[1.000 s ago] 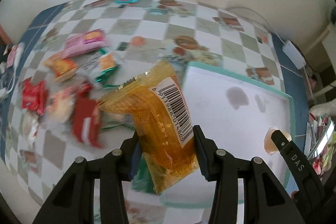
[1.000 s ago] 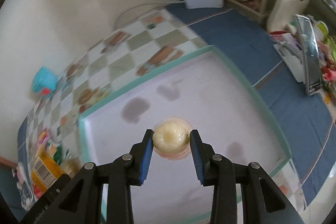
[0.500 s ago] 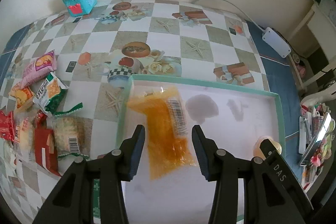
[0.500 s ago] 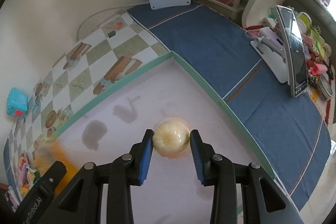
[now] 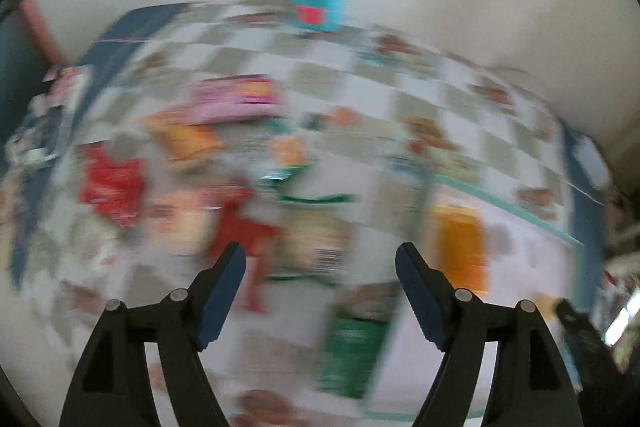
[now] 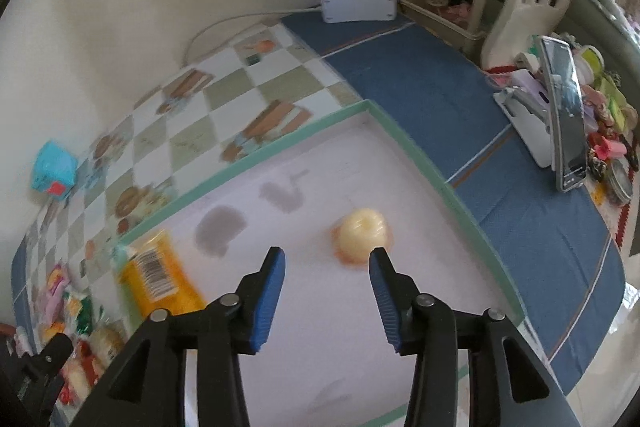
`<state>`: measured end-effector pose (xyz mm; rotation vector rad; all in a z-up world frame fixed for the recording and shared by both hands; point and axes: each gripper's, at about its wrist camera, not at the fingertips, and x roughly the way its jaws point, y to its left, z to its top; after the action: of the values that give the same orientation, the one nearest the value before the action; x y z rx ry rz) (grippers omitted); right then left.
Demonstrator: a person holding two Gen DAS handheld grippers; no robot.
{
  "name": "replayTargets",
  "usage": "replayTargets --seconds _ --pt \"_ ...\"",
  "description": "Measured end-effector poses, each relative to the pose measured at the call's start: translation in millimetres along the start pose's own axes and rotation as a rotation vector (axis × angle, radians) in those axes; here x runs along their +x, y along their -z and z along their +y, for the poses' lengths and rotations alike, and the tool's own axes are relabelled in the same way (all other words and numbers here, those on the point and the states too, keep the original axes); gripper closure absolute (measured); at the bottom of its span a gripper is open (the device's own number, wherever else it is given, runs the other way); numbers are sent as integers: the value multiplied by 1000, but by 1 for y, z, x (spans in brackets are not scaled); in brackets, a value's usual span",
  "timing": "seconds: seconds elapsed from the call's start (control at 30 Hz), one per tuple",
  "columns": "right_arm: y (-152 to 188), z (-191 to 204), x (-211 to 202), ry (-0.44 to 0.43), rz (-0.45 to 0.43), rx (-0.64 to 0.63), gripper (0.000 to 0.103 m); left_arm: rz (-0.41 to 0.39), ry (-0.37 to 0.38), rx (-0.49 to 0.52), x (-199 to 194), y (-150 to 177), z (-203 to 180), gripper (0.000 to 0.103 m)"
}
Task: Organize snacks
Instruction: 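Withdraw both grippers from the tray back toward the snack pile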
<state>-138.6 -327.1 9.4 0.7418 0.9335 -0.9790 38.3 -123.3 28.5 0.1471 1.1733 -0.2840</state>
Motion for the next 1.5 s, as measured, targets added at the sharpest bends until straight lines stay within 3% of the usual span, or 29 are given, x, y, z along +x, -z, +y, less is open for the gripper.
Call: replayTargets --seconds 0.13,0.3,0.43,0.57,0.87,0.97,1.0,1.03,1.07,1.13,1.23,1.5 --pt "13 22 -13 -45 6 -64 55 -39 -82 -50 -13 -1 47 24" --pt "37 55 -24 -118 38 -160 54 -32 -124 -124 -20 7 92 24" --pt "57 78 -30 -146 55 -230 46 -30 -141 -158 -24 13 116 23" --pt "72 96 -33 -173 69 -297 45 -32 -140 -187 -29 19 137 23" --pt "101 129 -30 -202 120 -402 44 -7 -133 -234 -23 29 170 19" --pt "109 137 -29 -207 130 -431 32 -9 -133 -260 -22 31 182 15" --pt "111 139 -28 -212 134 -438 30 -8 -134 -270 -21 31 185 6" --pt "113 141 -27 -219 142 -445 30 -7 -132 -277 -20 32 188 4" --pt "114 142 -26 -224 148 -450 29 -2 -132 -284 -17 33 190 4" --pt "117 144 -23 -227 157 -458 16 17 -131 -282 -12 33 190 4" --pt "120 146 -18 -224 169 -470 5 35 -102 -269 -4 34 186 4" --pt "120 142 -6 -217 203 -458 3 75 -65 -215 10 34 168 3"
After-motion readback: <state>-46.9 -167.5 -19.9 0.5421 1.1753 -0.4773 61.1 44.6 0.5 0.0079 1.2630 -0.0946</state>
